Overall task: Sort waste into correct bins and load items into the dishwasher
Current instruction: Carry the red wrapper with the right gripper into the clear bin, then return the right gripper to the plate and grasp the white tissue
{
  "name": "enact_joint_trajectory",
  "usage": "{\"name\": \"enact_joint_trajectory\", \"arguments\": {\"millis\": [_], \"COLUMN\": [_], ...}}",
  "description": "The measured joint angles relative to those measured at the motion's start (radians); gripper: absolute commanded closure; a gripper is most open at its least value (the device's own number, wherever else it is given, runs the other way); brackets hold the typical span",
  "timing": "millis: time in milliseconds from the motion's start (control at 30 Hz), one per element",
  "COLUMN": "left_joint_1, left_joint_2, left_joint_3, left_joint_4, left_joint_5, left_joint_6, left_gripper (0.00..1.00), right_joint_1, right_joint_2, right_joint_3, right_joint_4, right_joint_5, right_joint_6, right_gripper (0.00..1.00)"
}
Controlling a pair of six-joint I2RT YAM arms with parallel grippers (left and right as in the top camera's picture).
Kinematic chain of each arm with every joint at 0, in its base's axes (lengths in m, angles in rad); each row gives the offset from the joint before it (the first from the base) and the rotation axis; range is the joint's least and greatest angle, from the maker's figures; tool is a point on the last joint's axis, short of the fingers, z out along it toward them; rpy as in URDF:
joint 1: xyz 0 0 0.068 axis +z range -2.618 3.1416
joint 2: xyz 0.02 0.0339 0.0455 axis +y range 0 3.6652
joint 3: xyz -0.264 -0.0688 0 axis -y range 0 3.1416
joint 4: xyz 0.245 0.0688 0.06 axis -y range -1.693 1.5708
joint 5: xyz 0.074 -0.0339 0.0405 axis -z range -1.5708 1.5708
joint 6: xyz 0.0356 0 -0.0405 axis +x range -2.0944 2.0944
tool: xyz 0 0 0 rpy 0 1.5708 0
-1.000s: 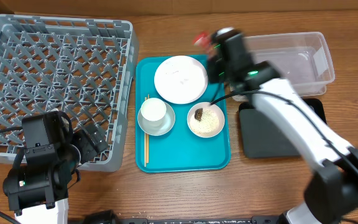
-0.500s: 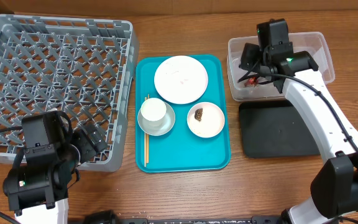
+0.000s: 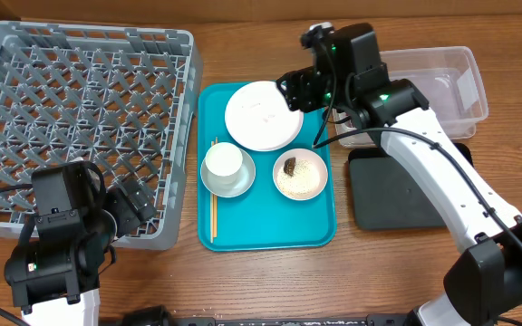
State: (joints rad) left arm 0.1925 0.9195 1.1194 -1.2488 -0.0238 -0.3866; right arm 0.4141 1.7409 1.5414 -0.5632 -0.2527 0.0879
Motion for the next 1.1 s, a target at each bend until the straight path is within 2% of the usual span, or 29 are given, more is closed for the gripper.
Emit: {"name": "enact_joint_trajectory", "arguments": {"millis": [133, 300, 467, 600, 933, 1100], "left_joint_1": [0.000, 0.000, 0.000, 0.000, 0.000, 0.000], "left_joint_2": [0.000, 0.000, 0.000, 0.000, 0.000, 0.000], "left_joint_3": [0.000, 0.000, 0.000, 0.000, 0.000, 0.000], "left_joint_4": [0.000, 0.003, 0.003, 0.003, 0.003, 0.003], "left_joint_5": [-0.001, -0.004, -0.004, -0.004, -0.004, -0.004], "left_joint_6": [0.000, 0.000, 0.000, 0.000, 0.000, 0.000], "left_gripper": [0.00, 0.00, 0.00, 0.00, 0.00, 0.00], "right_joint_1": [0.003, 0.003, 0.000, 0.001, 0.037, 0.073], "right_joint_2": [0.001, 0.005, 0.049, 0.134, 0.471, 0.528], "right_joint_3": [0.068, 0.267, 0.468, 0.486, 0.472, 0.472], "right_joint_4": [-0.058, -0.139, -0.224, -0.269, -0.328, -0.315], "right_joint_5": [0.007, 0.077, 0.113, 0.101, 0.084, 0.084], "right_joint_6": [-0.027, -0.053, -0.085, -0.101, -0.111, -0.114], "right_gripper": [0.26, 0.26, 0.18, 0.18, 0.21, 0.28]}}
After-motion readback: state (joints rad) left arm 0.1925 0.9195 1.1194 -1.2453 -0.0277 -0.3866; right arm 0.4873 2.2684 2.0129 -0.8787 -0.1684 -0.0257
